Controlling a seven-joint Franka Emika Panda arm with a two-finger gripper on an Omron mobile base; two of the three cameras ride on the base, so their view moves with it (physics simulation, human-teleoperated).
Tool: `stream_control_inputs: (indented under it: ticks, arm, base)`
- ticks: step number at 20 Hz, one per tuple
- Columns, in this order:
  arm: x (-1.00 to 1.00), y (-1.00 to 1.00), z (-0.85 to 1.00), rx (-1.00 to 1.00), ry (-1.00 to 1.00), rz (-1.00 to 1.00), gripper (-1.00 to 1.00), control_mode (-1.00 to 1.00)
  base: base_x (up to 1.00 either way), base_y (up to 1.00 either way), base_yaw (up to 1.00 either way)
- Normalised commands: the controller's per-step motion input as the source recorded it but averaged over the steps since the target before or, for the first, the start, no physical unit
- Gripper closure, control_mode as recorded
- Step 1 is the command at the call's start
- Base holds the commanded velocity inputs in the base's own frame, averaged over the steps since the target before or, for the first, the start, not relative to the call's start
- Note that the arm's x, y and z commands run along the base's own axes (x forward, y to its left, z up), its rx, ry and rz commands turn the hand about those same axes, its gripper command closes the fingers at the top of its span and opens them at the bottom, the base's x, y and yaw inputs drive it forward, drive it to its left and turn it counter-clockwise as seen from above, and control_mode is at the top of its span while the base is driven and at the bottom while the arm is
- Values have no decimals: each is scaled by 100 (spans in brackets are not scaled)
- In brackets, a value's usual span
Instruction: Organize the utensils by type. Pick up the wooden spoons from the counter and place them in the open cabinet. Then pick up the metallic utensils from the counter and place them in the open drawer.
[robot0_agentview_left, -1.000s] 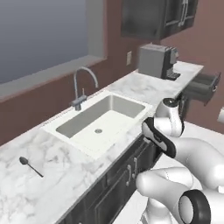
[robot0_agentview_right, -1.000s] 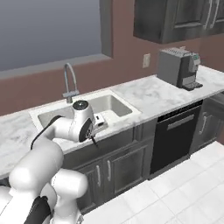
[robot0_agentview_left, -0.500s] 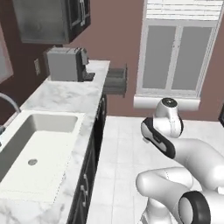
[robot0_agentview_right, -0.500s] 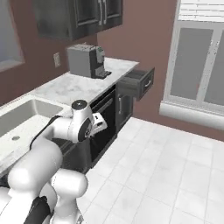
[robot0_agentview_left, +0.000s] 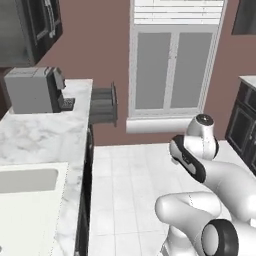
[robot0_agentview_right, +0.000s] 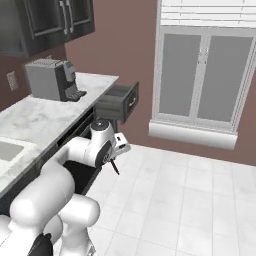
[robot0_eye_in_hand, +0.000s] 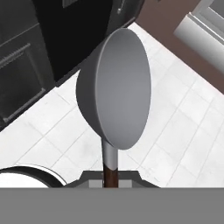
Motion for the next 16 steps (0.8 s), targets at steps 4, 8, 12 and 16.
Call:
stream_control_inputs:
  ticks: [4,8,12,16]
  arm:
    - [0,0,0,0,0,0,100,100]
    - [0,0,0,0,0,0,100,100]
    - [0,0,0,0,0,0,100,100]
    - [0,0,0,0,0,0,100,100]
  base:
    - [99,0,-3]
    - [98,14,0]
    - [82,34,0]
    - [65,54,0]
